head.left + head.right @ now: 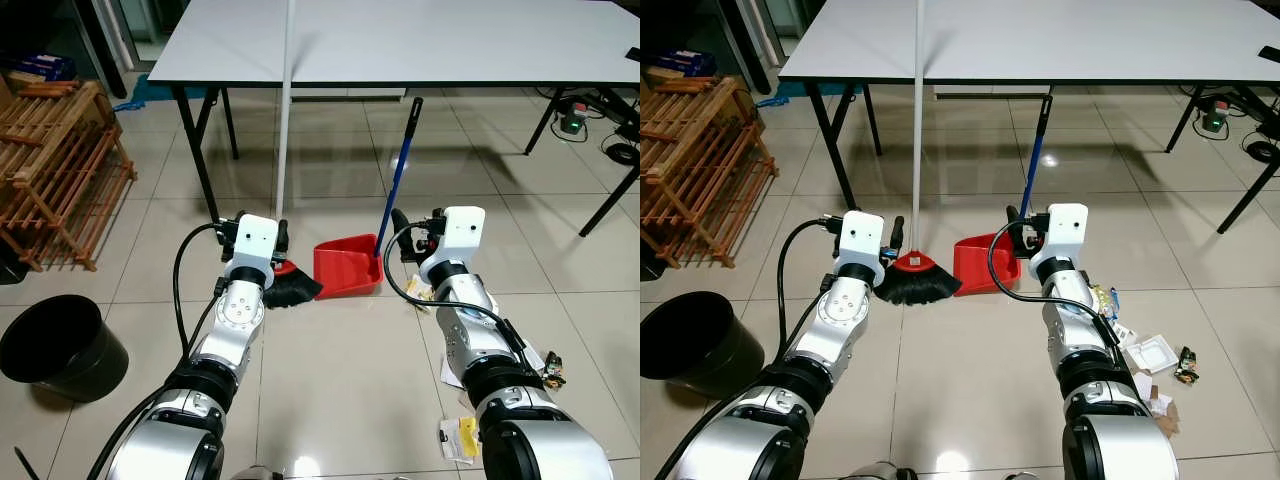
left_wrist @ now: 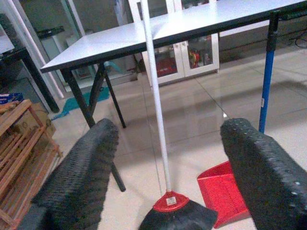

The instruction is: Sweep floor

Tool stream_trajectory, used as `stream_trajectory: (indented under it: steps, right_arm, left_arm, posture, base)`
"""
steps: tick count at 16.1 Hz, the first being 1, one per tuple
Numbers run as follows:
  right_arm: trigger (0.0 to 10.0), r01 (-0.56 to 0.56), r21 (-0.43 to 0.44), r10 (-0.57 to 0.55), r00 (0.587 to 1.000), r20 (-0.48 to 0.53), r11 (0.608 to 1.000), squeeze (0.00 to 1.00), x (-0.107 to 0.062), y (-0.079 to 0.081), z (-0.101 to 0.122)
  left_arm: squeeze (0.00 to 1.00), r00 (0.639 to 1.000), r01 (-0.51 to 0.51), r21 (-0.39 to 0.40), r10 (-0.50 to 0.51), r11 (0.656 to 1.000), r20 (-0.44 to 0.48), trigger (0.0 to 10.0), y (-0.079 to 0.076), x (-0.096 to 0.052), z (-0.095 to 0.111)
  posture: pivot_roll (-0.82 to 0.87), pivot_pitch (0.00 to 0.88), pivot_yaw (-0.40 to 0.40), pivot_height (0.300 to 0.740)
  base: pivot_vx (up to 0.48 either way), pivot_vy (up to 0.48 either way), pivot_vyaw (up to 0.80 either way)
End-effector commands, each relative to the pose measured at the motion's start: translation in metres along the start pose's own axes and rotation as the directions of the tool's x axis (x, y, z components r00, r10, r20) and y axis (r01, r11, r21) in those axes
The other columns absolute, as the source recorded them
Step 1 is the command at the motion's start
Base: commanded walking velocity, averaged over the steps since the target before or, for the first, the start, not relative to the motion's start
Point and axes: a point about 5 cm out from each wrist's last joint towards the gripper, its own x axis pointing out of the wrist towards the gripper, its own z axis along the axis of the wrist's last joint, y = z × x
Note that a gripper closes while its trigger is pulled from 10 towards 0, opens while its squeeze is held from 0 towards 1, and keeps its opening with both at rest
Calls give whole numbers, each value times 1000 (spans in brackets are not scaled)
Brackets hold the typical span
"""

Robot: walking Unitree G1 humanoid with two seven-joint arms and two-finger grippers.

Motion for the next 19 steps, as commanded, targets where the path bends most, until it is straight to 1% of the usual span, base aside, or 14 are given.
stream_trajectory:
  steps: [1,7,10,13,16,17,18,19]
  right_arm:
    - [10000,-13,4,12,1000,25,1000,1000,4,2,8]
    - [10000,-17,6,17,1000,25,1000,1000,3,3,7]
    - [10000,-36,7,35,999,24,999,1000,3,5,6]
    - [10000,-28,3,28,999,24,1000,1000,3,4,6]
    - [10000,-11,-4,11,1000,3,1000,1000,2,3,3]
    - [10000,-11,-4,11,1000,3,1000,1000,2,3,3]
    - [10000,28,-1,-28,999,-32,1000,0,2,-3,0]
    - [10000,46,31,-44,998,-51,998,0,1,-6,-3]
  left_arm:
    - [1000,1000,0,-5,0,1000,10,10000,0,3,6]
    - [1000,999,17,-24,-16,1000,27,10000,-3,4,9]
    - [1000,999,19,-25,-18,1000,27,10000,-3,4,9]
    - [1000,999,20,-26,-20,999,28,10000,-2,4,9]
    - [1000,1000,-12,-40,11,999,-11,10000,1,3,4]
    - [1000,1000,-12,-40,11,999,-11,10000,1,3,4]
    - [0,999,-13,-39,12,999,-30,10000,2,2,0]
    - [0,999,-6,-52,4,999,-41,10000,0,0,-3]
  posture:
    - [29,59,4,740]
    - [29,61,4,740]
    - [28,61,5,740]
    - [29,60,6,740]
    - [30,62,4,740]
    - [30,62,4,740]
    - [33,61,4,740]
    - [33,61,4,740]
  base:
    - [0,0,0]
    - [0,0,0]
    - [0,0,0]
    - [0,0,0]
    - [0,0,0]
    - [0,0,0]
    - [0,0,0]
    - [0,0,0]
